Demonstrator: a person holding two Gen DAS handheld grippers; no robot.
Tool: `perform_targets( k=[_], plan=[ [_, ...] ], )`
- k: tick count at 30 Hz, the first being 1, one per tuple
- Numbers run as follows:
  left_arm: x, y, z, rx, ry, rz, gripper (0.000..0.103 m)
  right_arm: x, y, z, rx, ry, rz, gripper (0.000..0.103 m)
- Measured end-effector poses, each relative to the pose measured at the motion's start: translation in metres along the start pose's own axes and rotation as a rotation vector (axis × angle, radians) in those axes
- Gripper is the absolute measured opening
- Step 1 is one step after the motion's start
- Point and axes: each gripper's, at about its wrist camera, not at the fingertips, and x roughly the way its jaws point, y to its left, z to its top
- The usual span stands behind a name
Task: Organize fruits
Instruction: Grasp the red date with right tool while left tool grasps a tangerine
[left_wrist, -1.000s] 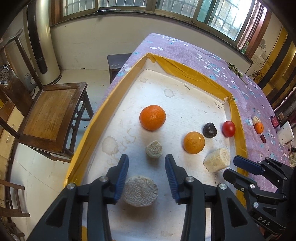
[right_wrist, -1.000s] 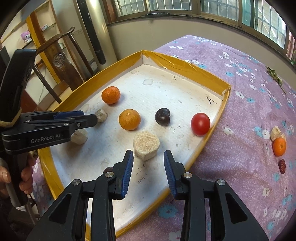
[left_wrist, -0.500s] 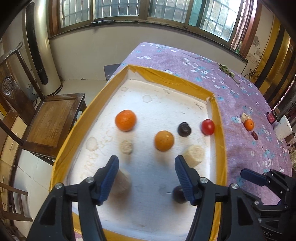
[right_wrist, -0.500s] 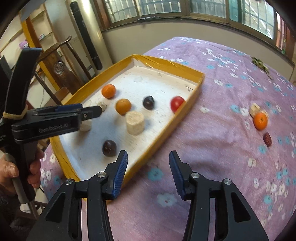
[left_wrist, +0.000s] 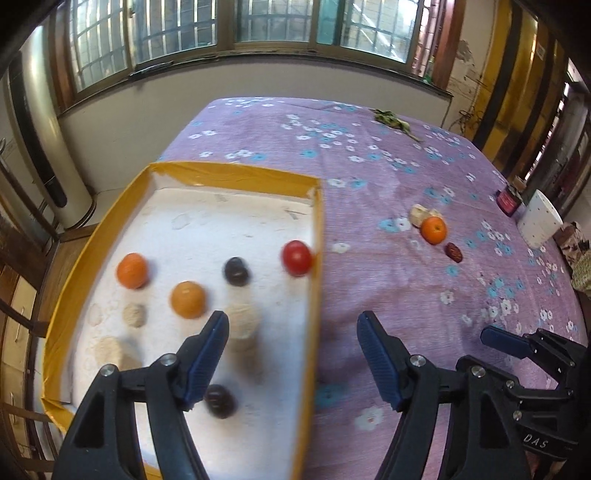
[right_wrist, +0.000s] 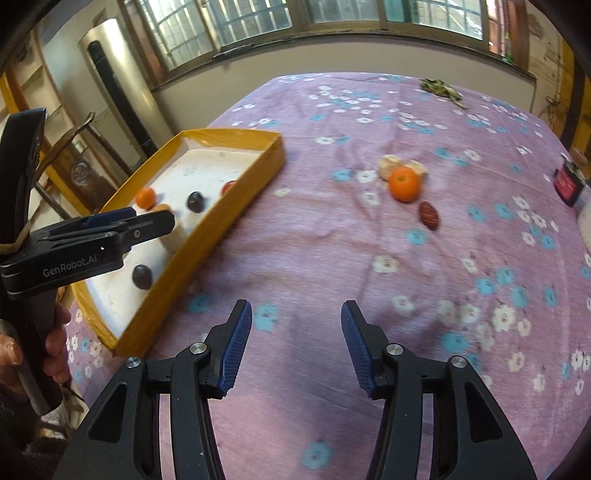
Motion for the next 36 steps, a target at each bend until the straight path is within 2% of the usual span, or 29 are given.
perform_targets(
  k=[7, 15, 20, 22, 23, 26, 29, 36],
  plan=[
    [0.014, -0.045, 0.004, 0.081, 0.038, -0.010, 0.077, 0.000, -0.061, 0.011, 0.076, -0.019, -0.050, 0.050],
    [0.028, -0.069, 0.003, 0.126, 0.084, 0.009, 0.078, 0.036, -0.092, 0.051, 0.003, -0.038, -0.027, 0.050],
    [0.035, -0.075, 0.007, 0.139, 0.102, 0.015, 0.079, 0.059, -0.096, 0.063, -0.031, -0.015, -0.009, 0.039],
    [0.038, -0.078, 0.011, 0.145, 0.102, 0.017, 0.079, 0.064, -0.097, 0.063, -0.040, -0.008, -0.007, 0.022],
    [0.040, -0.079, 0.014, 0.149, 0.103, 0.017, 0.079, 0.065, -0.097, 0.063, -0.048, -0.005, -0.008, 0.020],
    [0.049, -0.086, 0.025, 0.154, 0.107, 0.009, 0.079, 0.062, -0.095, 0.059, -0.073, -0.024, -0.020, 0.019],
    [0.062, -0.095, 0.040, 0.146, 0.110, -0.009, 0.079, 0.048, -0.103, 0.056, -0.045, -0.053, -0.011, 0.019],
    [0.095, -0.131, 0.067, 0.107, 0.137, -0.110, 0.079, 0.029, -0.131, 0.040, 0.003, -0.064, -0.050, 0.019]
  ],
)
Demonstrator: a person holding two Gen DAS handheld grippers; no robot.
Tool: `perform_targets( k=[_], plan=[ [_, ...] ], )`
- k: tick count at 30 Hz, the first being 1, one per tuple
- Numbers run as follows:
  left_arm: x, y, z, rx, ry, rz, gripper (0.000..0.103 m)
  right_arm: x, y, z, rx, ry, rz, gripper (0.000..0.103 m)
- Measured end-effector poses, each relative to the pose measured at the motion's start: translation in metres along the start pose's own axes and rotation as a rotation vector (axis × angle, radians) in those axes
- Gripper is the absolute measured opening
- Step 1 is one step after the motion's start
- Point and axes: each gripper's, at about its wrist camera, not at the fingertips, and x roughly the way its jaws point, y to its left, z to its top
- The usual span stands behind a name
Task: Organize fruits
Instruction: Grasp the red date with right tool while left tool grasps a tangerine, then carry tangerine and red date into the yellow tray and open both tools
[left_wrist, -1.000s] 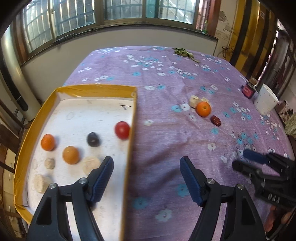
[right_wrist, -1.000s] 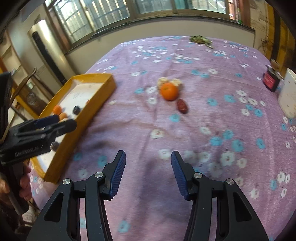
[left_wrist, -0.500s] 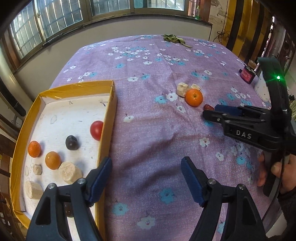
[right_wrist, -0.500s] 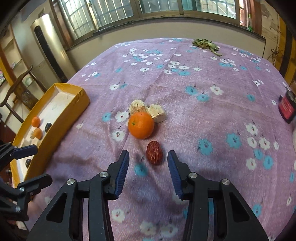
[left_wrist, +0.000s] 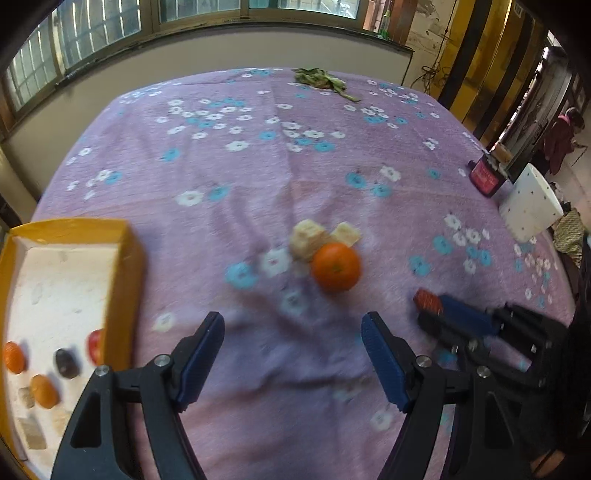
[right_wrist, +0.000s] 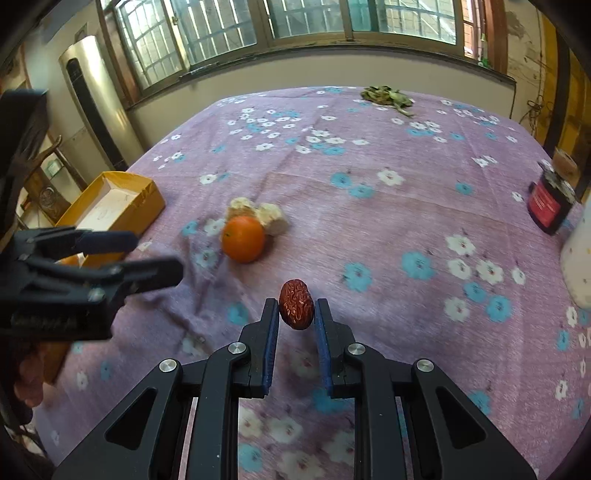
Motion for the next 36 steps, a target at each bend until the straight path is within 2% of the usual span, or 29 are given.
perform_targets(
  k=[5, 6, 7, 9, 10, 17, 28, 36],
  plan=[
    [0.025, -0.020, 0.015, -0.004, 0.005, -0.019, 0.079, -0.001, -0.018, -0.006, 0.054, 0.006, 0.016, 0.019],
    [0.029, -0.021, 0.017, -0.009, 0.005, -0.028, 0.075, -0.001, -0.019, -0.006, 0.060, 0.007, 0.020, 0.019],
    [0.033, -0.021, 0.018, -0.014, 0.012, -0.049, 0.060, -0.001, -0.019, -0.007, 0.064, 0.007, 0.024, 0.019],
    [0.041, -0.020, 0.018, -0.021, 0.038, -0.073, 0.041, -0.001, -0.020, -0.007, 0.069, 0.007, 0.029, 0.019],
    [0.039, -0.020, 0.018, -0.012, 0.008, -0.073, 0.038, -0.001, -0.020, -0.007, 0.073, 0.005, 0.032, 0.019],
    [0.031, -0.008, 0.008, -0.017, -0.002, -0.091, 0.037, -0.005, -0.018, -0.010, 0.087, 0.002, 0.026, 0.019],
    [-0.005, 0.007, -0.035, -0.002, -0.008, -0.099, 0.037, -0.030, 0.001, -0.023, 0.073, -0.016, -0.008, 0.019],
    [-0.022, 0.016, -0.066, 0.016, 0.004, -0.100, 0.037, -0.017, 0.015, -0.042, 0.044, 0.061, -0.071, 0.021]
  ],
)
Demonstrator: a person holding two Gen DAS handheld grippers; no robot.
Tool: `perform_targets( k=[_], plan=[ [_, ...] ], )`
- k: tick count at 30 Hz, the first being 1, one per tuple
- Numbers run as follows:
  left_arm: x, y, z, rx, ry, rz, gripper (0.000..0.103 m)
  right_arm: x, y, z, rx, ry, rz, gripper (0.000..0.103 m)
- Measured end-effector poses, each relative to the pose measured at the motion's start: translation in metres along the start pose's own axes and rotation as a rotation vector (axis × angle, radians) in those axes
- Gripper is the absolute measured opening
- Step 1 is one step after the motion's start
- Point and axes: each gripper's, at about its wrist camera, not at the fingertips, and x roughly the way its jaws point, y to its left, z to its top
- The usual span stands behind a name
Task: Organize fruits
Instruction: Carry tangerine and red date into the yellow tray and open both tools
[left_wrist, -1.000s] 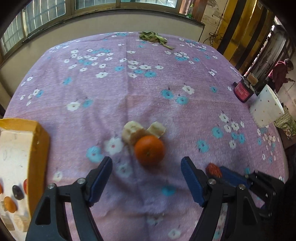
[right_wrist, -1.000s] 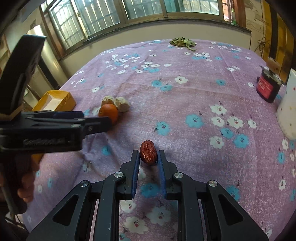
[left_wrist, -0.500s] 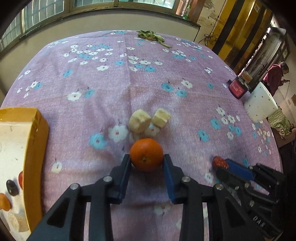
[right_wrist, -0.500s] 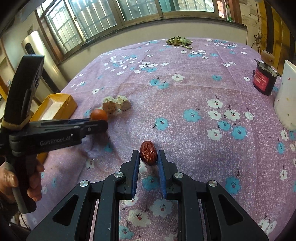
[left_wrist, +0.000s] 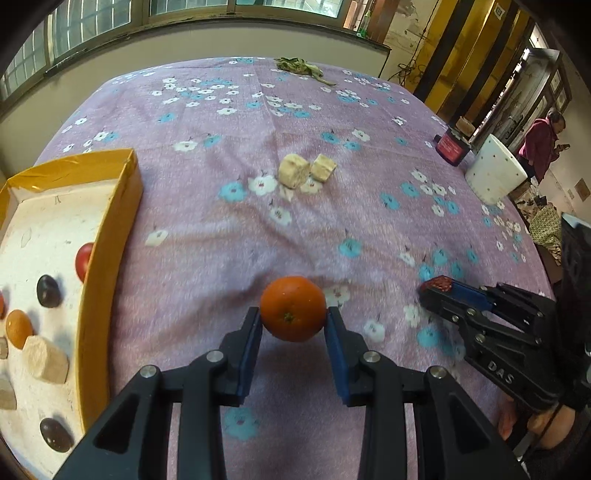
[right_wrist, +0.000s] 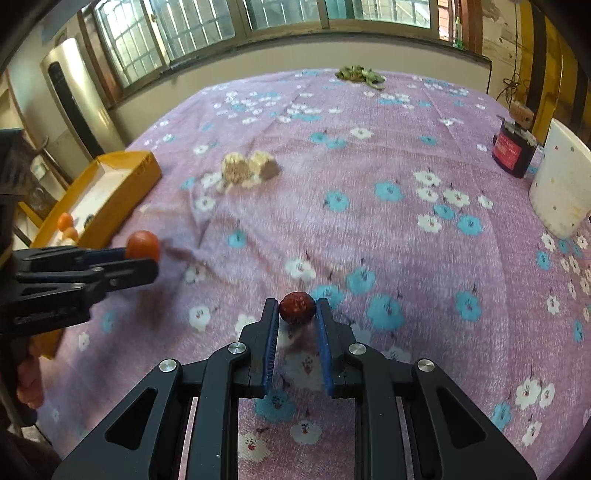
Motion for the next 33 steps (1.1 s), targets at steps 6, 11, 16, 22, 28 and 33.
perform_targets(
  k=[6, 11, 16, 22, 28, 33],
  plan=[
    [-0.002, 0.008, -0.010, -0.013, 0.009, -0.002, 0.037, 0.002, 0.006, -0.003, -0.016, -0.018, -0.022, 0.030],
    [0.000, 0.012, -0.015, -0.024, 0.023, -0.010, 0.038, -0.006, 0.007, -0.014, -0.001, -0.005, -0.027, 0.027],
    [0.002, 0.012, -0.018, -0.027, 0.021, -0.010, 0.038, -0.007, 0.012, -0.018, -0.049, -0.003, -0.044, 0.026],
    [0.002, 0.014, -0.017, -0.033, 0.016, -0.018, 0.038, -0.008, 0.019, -0.018, -0.094, -0.015, -0.052, 0.016],
    [-0.012, 0.014, -0.018, -0.034, -0.004, -0.033, 0.038, -0.031, 0.026, -0.015, -0.073, -0.055, -0.018, 0.016],
    [-0.034, 0.015, -0.019, -0.036, -0.040, -0.051, 0.038, -0.047, 0.040, -0.011, -0.075, -0.084, 0.009, 0.016]
  ],
)
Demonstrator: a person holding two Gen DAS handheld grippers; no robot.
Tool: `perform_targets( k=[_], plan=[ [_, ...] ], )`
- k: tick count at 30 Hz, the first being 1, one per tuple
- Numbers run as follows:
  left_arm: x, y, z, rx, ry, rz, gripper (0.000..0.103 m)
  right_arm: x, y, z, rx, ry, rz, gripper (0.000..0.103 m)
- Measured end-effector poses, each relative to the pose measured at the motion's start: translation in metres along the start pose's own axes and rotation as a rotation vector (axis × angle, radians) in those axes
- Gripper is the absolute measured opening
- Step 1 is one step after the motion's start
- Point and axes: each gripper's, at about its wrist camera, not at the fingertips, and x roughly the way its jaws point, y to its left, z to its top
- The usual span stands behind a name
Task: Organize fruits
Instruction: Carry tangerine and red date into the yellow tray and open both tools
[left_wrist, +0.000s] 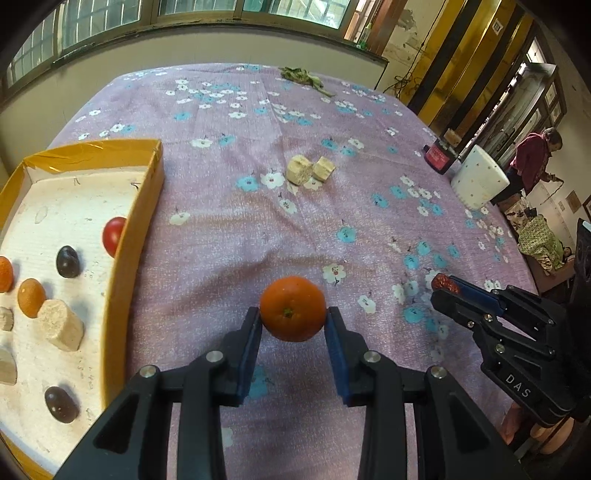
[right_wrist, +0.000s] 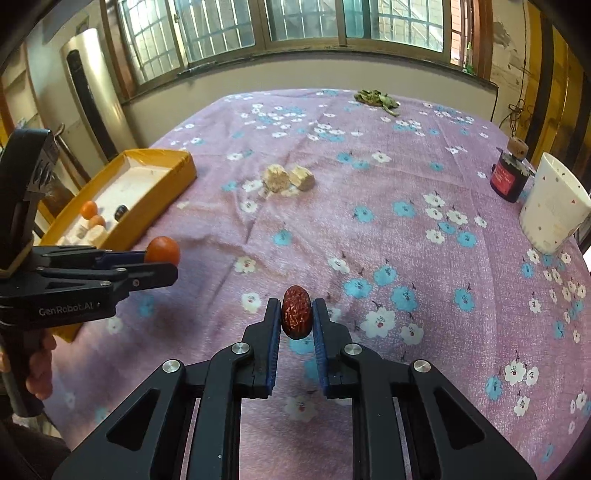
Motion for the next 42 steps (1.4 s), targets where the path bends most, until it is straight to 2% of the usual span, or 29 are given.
perform_targets(
  k=[10, 24, 36, 42],
  plan=[
    [-0.041, 0.029, -0.003, -0.036, -0.066, 0.015, 0.037, 0.000, 0.035, 0.012, 0.002, -0.004, 0.062, 0.016],
    [-0.083, 0.123, -0.011, -0.116, -0.106, 0.108, 0.037, 0.034, 0.127, 0.061, -0.067, 0.004, 0.192, 0.016],
    [-0.069, 0.205, 0.032, -0.136, -0.094, 0.175, 0.037, 0.097, 0.190, 0.114, -0.069, 0.063, 0.246, 0.016],
    [-0.046, 0.227, 0.051, -0.150, -0.061, 0.182, 0.037, 0.137, 0.203, 0.133, -0.074, 0.099, 0.210, 0.016]
  ],
)
